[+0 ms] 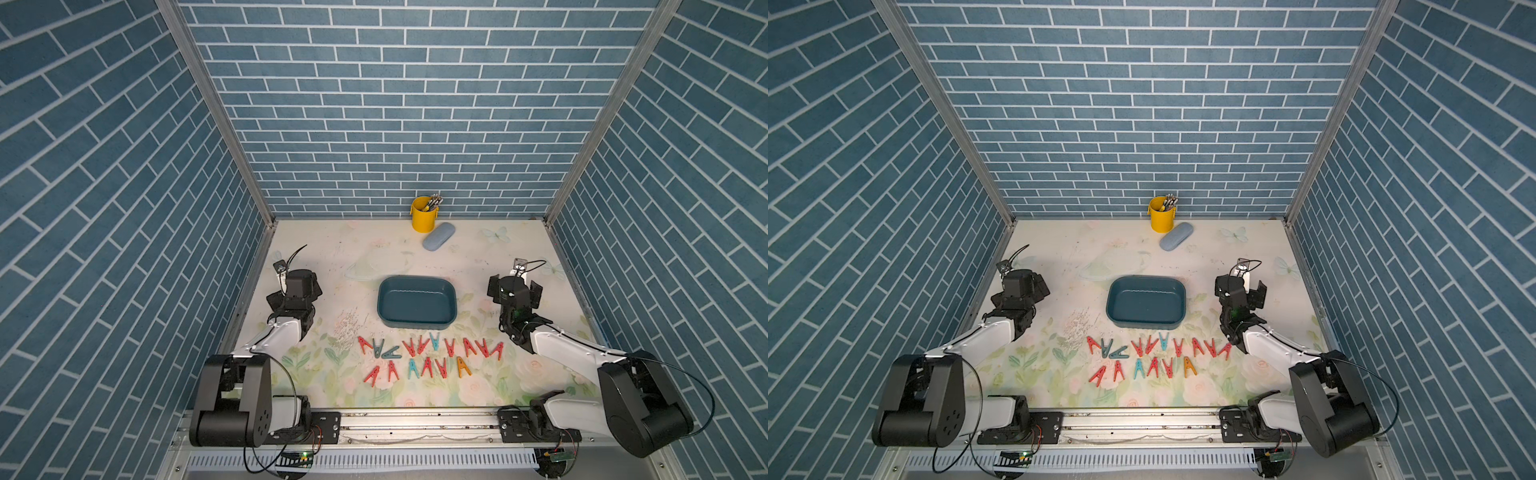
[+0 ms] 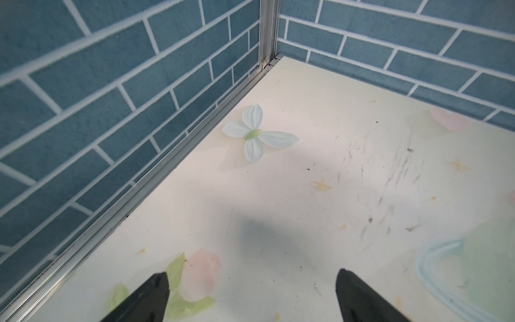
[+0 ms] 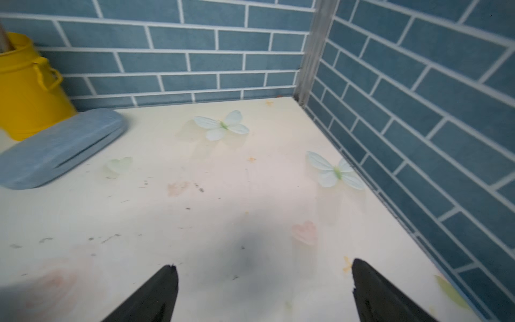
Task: Take the clothespins out of the storage box
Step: Reset both arms
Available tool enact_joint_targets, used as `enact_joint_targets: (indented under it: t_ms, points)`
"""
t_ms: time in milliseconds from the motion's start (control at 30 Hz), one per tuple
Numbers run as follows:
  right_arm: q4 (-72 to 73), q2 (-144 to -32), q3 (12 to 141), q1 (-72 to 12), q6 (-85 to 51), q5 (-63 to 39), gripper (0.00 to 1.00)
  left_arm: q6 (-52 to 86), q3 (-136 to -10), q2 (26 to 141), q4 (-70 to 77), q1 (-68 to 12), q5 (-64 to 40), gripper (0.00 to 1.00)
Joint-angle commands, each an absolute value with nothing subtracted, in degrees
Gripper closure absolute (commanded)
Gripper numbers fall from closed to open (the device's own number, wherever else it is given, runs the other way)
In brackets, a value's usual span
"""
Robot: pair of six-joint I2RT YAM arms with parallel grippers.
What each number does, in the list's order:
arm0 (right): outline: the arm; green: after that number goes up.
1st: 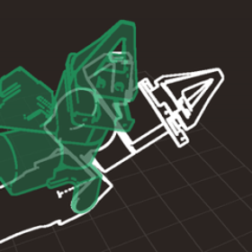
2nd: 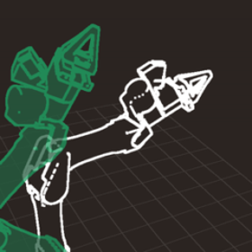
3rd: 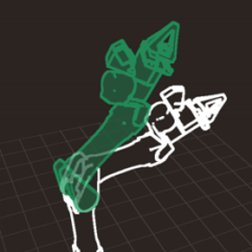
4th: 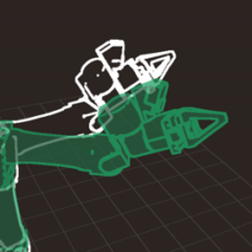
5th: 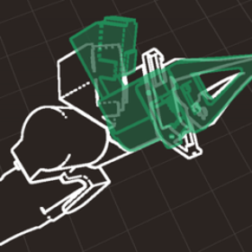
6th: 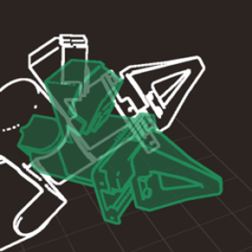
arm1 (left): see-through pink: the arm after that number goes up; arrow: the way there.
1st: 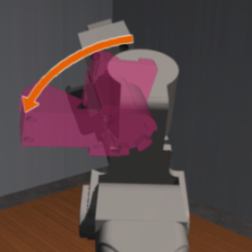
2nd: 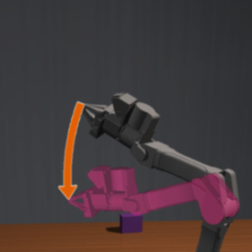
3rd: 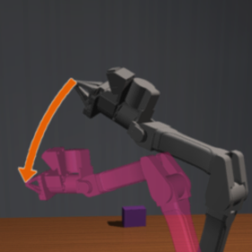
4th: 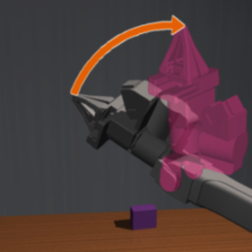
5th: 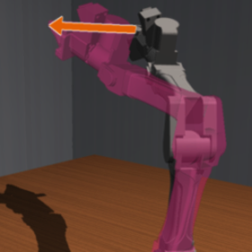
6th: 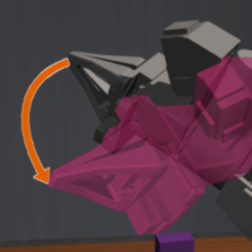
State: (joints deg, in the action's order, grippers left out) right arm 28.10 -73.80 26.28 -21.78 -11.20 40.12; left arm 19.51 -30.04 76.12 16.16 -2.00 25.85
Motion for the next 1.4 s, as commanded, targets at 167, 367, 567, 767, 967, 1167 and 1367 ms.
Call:
enact_joint_targets:
  t_ms: [167,367,567,767,967,1167,1367]
  points:
    - [53.1,-81.6,21.0,-15.4,0.7,42.9,0.00,12.1,-20.4,80.2,48.8,-1.6,25.4,0.00]
    - [66.1,-82.9,15.5,-14.1,5.7,32.8,0.00,7.1,-15.3,82.5,63.4,-1.5,19.5,0.00]
    - [77.8,-84.9,10.4,-12.2,5.8,25.0,0.00,4.2,-12.2,84.6,70.9,-1.6,12.3,0.00]
    - [82.7,-84.4,7.3,-10.8,5.4,20.4,0.00,2.6,-12.0,86.2,72.8,-1.8,9.3,0.01]
    - [81.5,-86.4,8.0,-6.7,2.5,13.2,0.00,2.6,-11.9,86.2,72.9,-1.8,9.6,0.00]
    - [82.6,-88.3,8.5,-6.2,2.0,13.5,0.01,2.6,-11.9,86.2,72.9,-1.8,9.5,0.00]
    - [80.7,-88.1,9.5,-6.2,1.9,14.7,0.00,2.5,-11.9,86.2,72.8,-1.9,9.8,0.00]
